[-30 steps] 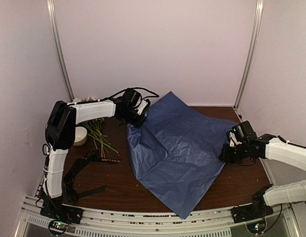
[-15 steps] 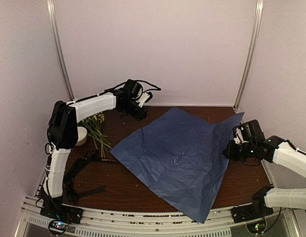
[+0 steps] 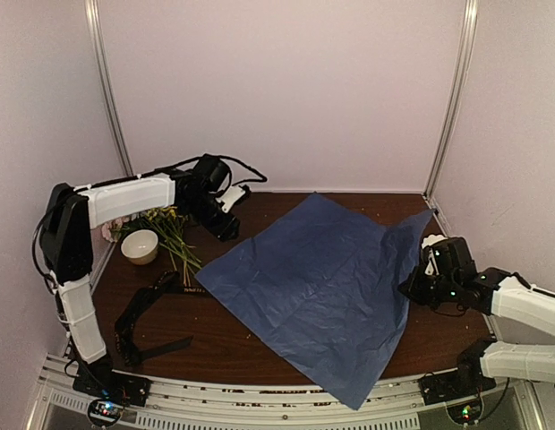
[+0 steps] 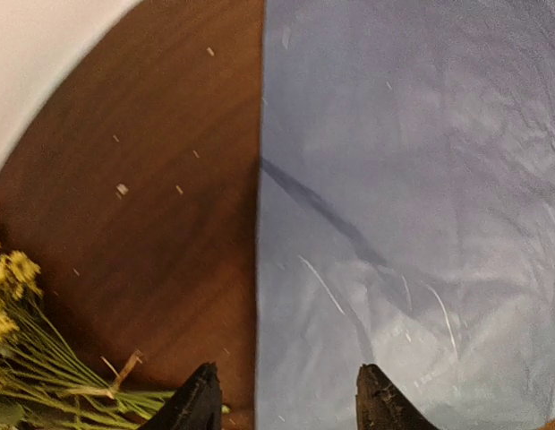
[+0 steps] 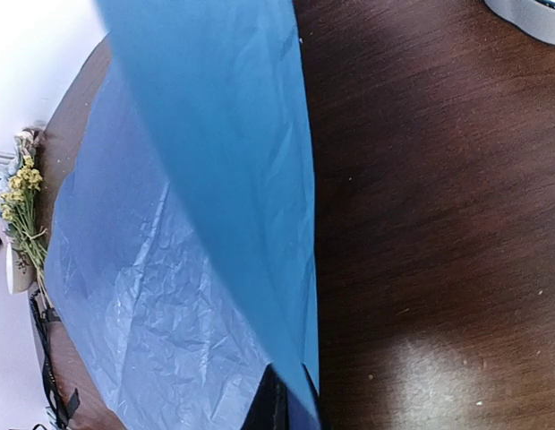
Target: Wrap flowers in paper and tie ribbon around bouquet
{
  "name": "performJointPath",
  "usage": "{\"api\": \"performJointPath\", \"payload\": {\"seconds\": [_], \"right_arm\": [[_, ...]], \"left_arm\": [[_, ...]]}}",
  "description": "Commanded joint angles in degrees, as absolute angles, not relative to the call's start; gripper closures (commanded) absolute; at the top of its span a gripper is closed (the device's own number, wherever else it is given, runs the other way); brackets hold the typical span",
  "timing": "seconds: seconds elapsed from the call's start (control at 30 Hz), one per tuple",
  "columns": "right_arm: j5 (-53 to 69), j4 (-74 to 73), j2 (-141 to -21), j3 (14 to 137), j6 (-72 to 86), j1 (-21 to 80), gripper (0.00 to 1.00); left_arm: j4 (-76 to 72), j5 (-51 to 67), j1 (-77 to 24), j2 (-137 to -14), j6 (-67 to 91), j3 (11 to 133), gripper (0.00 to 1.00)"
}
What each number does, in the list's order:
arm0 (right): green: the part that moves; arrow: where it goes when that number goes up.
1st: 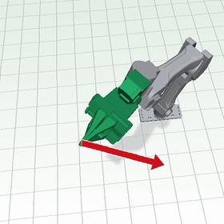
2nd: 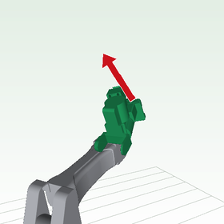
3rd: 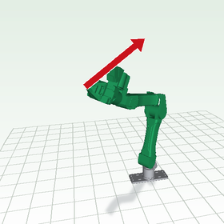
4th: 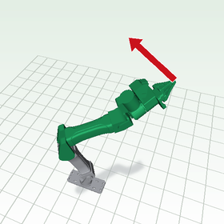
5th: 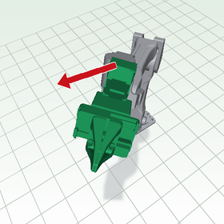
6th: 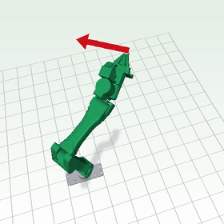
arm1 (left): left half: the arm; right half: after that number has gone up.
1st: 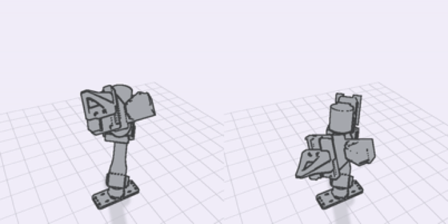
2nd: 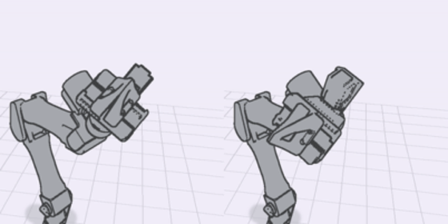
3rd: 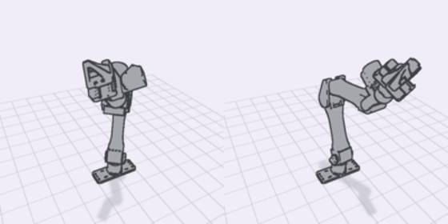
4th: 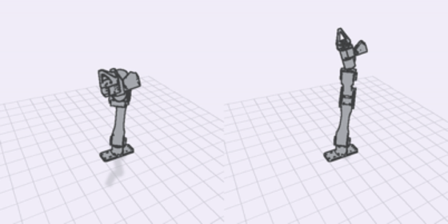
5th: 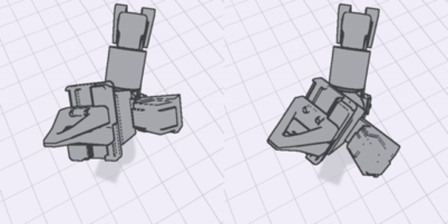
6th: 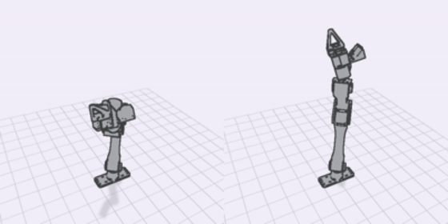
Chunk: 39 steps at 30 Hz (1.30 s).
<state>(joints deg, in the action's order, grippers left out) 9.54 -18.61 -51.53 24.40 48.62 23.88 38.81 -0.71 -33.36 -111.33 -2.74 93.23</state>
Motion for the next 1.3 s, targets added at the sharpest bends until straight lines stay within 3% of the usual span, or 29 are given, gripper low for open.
{"api": "performJointPath", "payload": {"seconds": [0.0, 0.13, 0.27, 0.47, 0.63, 0.87, 1.1, 1.27], "right_arm": [[5.74, -16.09, -51.17, 24.88, 52.23, 26.71, 1.0], [1.82, -24.19, -54.11, 30.52, 50.46, 32.99, 0.93], [-2.13, -33.02, -51.28, 33.69, 50.27, 36.18, 0.67], [-11.34, -44.03, -38.8, 36.62, 50.35, 36.29, 0.52], [-15.83, -53.77, -37.76, 43.55, 47.14, 36.3, 0.51], [-23.03, -62.83, -46.11, 52.21, 42.12, 36.3, 0.5], [-20.35, -55.02, -51.58, 54.33, 37.23, 36.47, 0.5], [-15.6, -46.95, -56.51, 53.28, 34.36, 36.55, 0.5]], "left_arm": [[35.86, 4.47, -37.3, -106.87, 0.04, 82.11, 0.44], [32.95, 6.54, -39.15, -111.07, 1.16, 79.31, 0.44], [31.9, 4.3, -39.37, -114.92, 1.26, 79.69, 0.44], [32.32, 2.15, -39.37, -118.52, 0.18, 81.92, 0.45], [28.62, 4.94, -39.37, -112.58, 0.53, 81.22, 0.46], [25.73, -3.48, -38.06, -100.74, 5.47, 79.1, 0.41], [26.26, -8.55, -31.73, -90.9, 20.46, 70.82, 0.41], [21.17, -11.23, -25.98, -88.81, 35.68, 62.39, 0.52]]}}
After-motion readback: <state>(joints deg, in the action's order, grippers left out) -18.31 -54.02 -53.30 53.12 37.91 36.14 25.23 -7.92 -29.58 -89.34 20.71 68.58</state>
